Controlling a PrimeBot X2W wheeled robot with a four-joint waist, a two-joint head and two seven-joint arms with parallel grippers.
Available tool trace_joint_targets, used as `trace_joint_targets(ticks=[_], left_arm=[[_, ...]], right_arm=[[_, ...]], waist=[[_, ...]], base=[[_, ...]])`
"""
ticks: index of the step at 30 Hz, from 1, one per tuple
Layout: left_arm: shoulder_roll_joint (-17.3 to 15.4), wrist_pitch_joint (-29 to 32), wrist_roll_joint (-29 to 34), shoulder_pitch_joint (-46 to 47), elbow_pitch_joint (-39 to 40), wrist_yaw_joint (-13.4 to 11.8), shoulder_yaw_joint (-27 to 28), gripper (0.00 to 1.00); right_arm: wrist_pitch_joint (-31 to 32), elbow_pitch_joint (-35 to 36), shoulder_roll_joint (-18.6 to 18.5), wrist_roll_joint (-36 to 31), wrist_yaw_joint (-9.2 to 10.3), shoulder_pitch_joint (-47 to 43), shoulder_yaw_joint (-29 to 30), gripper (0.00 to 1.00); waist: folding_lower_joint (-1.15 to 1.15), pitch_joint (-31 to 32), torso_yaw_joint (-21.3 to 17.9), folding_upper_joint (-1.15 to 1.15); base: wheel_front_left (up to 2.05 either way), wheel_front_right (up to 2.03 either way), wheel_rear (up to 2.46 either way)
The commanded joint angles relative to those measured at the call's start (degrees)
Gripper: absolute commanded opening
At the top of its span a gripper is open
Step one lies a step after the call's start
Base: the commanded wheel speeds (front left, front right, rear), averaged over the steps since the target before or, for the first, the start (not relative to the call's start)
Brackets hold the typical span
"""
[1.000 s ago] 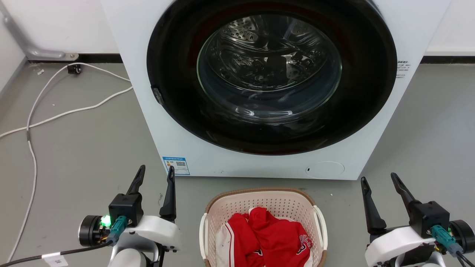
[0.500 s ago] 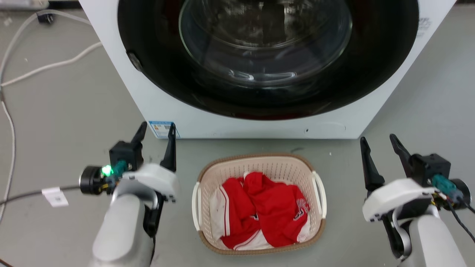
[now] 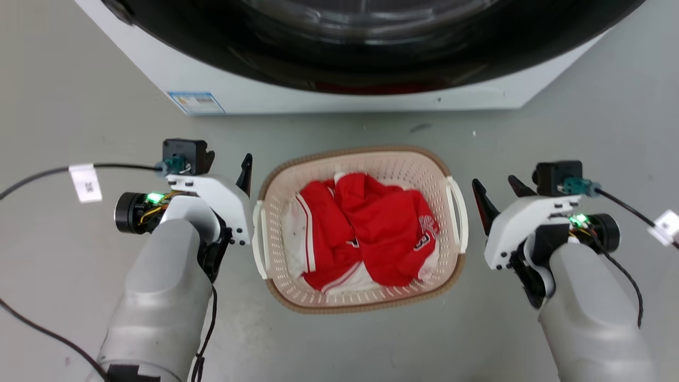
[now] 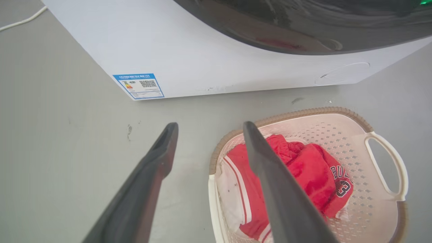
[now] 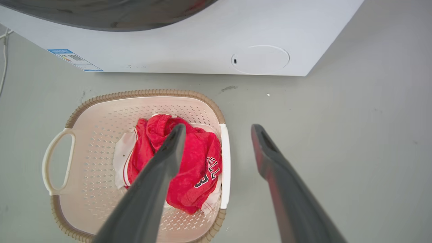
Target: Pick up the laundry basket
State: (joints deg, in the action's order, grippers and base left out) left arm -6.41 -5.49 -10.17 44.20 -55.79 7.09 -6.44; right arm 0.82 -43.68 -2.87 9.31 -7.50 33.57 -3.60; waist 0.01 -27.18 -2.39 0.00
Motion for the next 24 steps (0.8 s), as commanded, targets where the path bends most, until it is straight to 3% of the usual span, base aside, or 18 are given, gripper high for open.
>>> trace_joint_targets(ticks=[1, 11, 24], left_arm=[[-0.1, 1.0, -0.7, 1.6, -1.5, 0.3, -0.5, 1.00], [-1.5, 8.8, -6.3, 7.7, -9.6, 0.4, -5.4, 1.00], [-4.7, 12.2, -9.9, 12.8, -13.5, 0.4, -8.9, 1.00]], right_arm=[[0.5, -2.1, 0.0, 0.1, 0.02, 2.4, -0.5, 1.00], [1.3, -15.1, 0.0, 8.2, 0.02, 12.6, -8.0, 1.00], [0.1, -21.7, 0.0, 18.0, 0.02, 21.0, -17.8, 1.00]], waist=[[-0.01, -3.2, -1.0, 0.00], [-0.01, -10.9, -2.5, 0.00], [-0.01, -19.5, -4.3, 0.00]], base=[[0.00, 0.00, 0.00], [0.00, 0.00, 0.00], [0.00, 0.00, 0.00]])
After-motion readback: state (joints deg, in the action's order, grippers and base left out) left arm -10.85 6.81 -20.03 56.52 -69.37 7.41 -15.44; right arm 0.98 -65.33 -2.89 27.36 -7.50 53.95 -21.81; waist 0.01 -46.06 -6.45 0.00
